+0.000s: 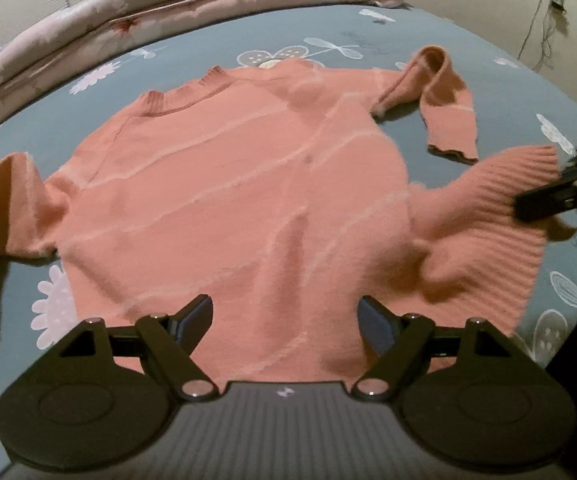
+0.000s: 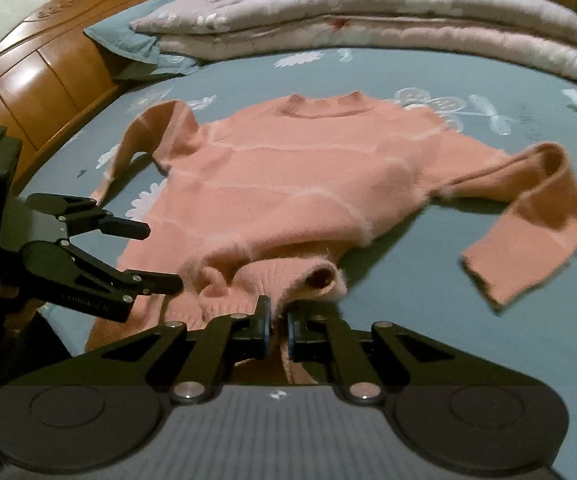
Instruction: Fold clothes
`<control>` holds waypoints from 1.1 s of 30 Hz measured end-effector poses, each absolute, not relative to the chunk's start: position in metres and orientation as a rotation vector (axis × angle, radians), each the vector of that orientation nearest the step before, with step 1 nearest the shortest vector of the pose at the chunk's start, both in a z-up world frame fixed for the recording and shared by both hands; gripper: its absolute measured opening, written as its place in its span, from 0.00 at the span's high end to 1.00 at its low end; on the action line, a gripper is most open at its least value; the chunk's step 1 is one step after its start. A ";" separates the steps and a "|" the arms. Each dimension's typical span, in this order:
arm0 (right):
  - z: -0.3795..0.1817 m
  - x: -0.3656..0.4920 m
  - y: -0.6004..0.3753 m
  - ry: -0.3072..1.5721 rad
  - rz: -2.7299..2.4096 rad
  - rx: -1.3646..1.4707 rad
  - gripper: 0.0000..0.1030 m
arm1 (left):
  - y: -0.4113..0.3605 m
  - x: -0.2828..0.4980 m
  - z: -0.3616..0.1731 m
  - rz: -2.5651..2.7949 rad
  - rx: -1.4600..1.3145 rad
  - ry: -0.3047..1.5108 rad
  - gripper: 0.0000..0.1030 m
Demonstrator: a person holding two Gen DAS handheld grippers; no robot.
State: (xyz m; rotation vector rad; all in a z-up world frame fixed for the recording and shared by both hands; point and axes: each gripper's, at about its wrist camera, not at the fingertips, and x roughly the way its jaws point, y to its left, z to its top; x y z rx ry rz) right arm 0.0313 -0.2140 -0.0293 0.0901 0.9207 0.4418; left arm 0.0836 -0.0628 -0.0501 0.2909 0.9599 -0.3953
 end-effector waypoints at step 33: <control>-0.076 0.144 -0.310 0.918 0.161 0.396 0.55 | -0.008 0.101 -0.105 -0.199 0.273 1.161 0.22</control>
